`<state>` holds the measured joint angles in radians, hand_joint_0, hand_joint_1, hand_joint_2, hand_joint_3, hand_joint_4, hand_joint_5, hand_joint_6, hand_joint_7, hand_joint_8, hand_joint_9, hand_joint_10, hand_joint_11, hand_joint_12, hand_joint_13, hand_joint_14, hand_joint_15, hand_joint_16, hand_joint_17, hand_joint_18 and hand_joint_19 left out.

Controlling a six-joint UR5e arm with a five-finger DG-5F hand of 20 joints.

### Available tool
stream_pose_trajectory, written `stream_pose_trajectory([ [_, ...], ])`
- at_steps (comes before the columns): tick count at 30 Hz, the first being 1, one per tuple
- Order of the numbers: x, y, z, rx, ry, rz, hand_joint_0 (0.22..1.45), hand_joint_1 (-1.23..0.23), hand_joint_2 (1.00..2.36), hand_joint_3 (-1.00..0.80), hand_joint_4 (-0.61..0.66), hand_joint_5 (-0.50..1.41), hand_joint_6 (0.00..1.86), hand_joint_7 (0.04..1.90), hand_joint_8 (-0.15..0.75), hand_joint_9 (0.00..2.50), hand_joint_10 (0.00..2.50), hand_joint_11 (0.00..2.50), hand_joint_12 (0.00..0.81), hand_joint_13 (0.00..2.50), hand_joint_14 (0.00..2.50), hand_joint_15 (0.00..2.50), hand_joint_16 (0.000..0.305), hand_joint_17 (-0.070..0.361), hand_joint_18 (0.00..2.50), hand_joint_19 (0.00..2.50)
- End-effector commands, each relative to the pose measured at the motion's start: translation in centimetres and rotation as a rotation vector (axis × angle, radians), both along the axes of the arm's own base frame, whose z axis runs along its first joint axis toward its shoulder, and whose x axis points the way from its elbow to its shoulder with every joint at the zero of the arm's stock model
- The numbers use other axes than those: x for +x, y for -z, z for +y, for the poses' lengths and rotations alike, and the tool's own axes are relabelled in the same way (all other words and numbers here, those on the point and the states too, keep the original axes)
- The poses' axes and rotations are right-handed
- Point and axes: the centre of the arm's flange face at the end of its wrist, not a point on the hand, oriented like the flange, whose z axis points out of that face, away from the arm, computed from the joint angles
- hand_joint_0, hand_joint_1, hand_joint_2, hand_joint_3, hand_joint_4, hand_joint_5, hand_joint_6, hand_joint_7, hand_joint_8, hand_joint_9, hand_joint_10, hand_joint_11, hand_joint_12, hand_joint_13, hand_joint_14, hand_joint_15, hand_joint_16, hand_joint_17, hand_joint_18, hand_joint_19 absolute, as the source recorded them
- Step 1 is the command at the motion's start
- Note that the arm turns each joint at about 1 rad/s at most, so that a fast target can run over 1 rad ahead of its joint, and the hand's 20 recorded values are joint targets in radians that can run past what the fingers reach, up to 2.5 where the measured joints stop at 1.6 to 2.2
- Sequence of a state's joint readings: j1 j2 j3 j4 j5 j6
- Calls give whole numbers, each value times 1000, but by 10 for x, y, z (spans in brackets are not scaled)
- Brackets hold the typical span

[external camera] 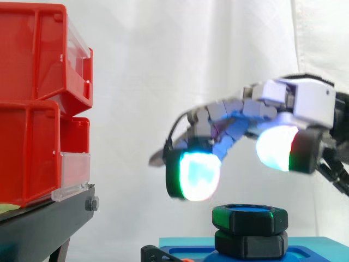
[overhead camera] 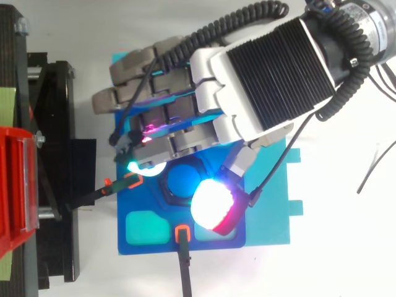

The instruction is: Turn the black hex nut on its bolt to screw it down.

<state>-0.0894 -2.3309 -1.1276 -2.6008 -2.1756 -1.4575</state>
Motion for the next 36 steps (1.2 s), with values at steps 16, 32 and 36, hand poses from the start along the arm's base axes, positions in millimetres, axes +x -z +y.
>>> stream_pose_trajectory([
  [16, 7, -4, 30, -28, 15, 33, 504, -271, 1000, -500, 181, 1, 503, 1316, 272, 1009, 8, 170, 315, 603, 0, 10, 48, 108, 434, 535],
  [32, 9, 13, 72, -35, 29, 55, 491, -283, 1000, -500, -35, 24, 509, 1218, 276, 1000, 7, 165, 321, 597, 1, 10, 50, 112, 429, 530],
  [36, 9, 13, 75, -34, 29, 57, 487, -314, 1000, -500, -37, 26, 509, 1229, 279, 990, 7, 166, 323, 592, 2, 12, 50, 113, 431, 532],
])
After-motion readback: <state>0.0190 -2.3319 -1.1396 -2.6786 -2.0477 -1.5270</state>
